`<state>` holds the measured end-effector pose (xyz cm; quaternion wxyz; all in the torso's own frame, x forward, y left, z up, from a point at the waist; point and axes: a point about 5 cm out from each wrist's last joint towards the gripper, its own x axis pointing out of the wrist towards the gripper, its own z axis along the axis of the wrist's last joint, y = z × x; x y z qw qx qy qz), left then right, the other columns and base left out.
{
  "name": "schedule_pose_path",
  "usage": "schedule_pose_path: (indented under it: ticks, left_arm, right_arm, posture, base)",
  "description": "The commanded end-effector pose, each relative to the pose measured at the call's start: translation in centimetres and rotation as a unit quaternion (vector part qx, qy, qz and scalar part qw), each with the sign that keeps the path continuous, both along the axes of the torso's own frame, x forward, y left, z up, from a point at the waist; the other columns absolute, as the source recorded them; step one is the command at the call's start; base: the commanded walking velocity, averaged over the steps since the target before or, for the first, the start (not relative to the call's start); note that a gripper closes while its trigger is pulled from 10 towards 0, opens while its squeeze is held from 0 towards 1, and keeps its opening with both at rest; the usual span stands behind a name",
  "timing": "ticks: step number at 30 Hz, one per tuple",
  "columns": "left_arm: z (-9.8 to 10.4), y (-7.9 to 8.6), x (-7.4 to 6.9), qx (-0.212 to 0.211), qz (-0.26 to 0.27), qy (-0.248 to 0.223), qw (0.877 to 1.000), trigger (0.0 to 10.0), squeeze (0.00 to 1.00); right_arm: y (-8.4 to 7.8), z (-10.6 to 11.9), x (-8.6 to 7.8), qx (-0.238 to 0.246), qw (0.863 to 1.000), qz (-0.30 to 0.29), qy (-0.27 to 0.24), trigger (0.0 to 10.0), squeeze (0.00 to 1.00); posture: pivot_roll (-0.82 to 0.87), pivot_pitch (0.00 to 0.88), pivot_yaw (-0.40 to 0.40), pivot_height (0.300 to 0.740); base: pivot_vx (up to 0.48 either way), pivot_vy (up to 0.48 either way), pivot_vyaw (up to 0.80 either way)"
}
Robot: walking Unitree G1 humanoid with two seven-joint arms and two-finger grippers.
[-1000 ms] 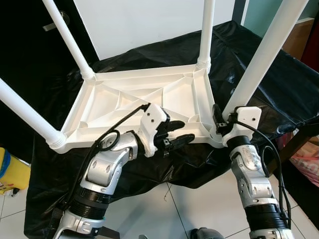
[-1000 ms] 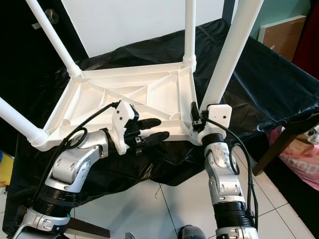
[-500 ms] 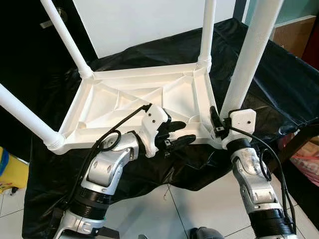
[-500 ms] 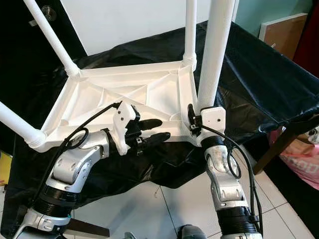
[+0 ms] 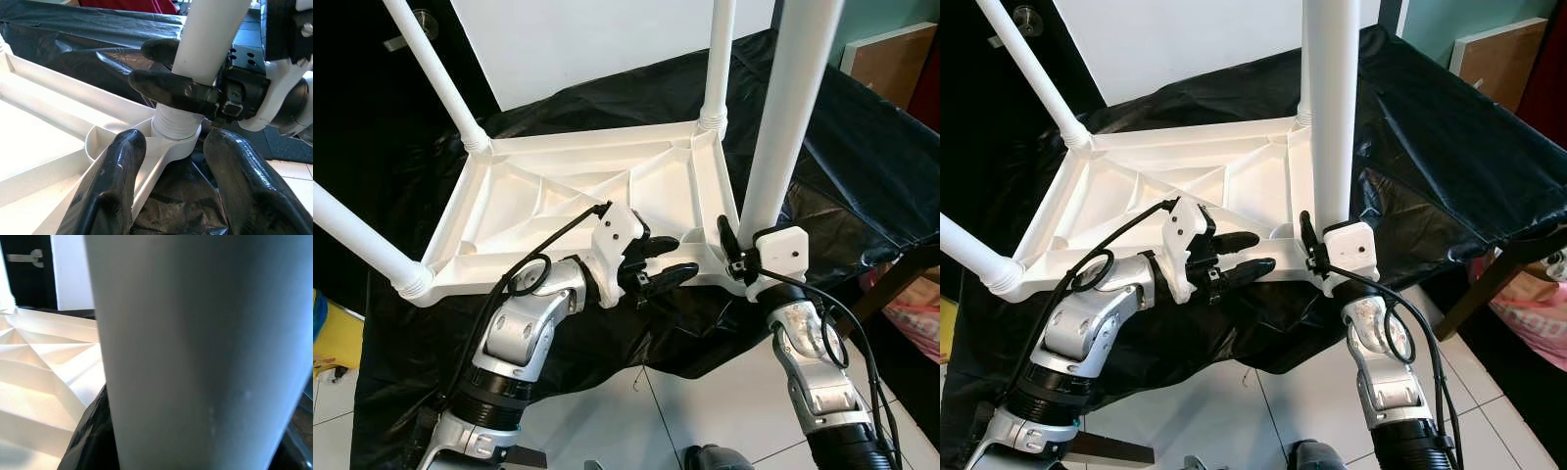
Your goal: Building children table
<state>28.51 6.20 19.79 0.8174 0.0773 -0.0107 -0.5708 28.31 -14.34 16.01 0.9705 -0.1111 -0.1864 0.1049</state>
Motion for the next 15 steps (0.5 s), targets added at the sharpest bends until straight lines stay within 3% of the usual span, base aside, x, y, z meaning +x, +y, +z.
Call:
schedule_pose_path:
  ticks: [1,5,15]
  left_arm:
    - [0.08,0.38,0.4,-0.003,0.037,-0.006,0.999,10.0,0.0]
    - [0.08,0.43,0.42,-0.001,0.038,-0.007,0.999,10.0,0.0]
    - [0.16,0.45,0.54,-0.002,0.039,-0.008,0.999,10.0,0.0]
  right_arm:
    - [1.19,-1.9,-0.58,-0.013,0.998,0.036,0.039,10.0,0.0]
    - [1.24,-2.06,-1.08,-0.031,0.998,0.053,0.025,10.0,0.0]
    - [0.81,-2.58,-1.02,-0.02,0.998,0.047,0.036,10.0,0.0]
  posture:
    - [-0.23,0.116,0.105,0.74]
    - [-0.22,0.117,0.106,0.74]
    - [-0.22,0.118,0.106,0.74]
  base:
    - [0.0,0.0,0.0]
    - [0.0,0.0,0.0]
    - [0.0,0.0,0.0]
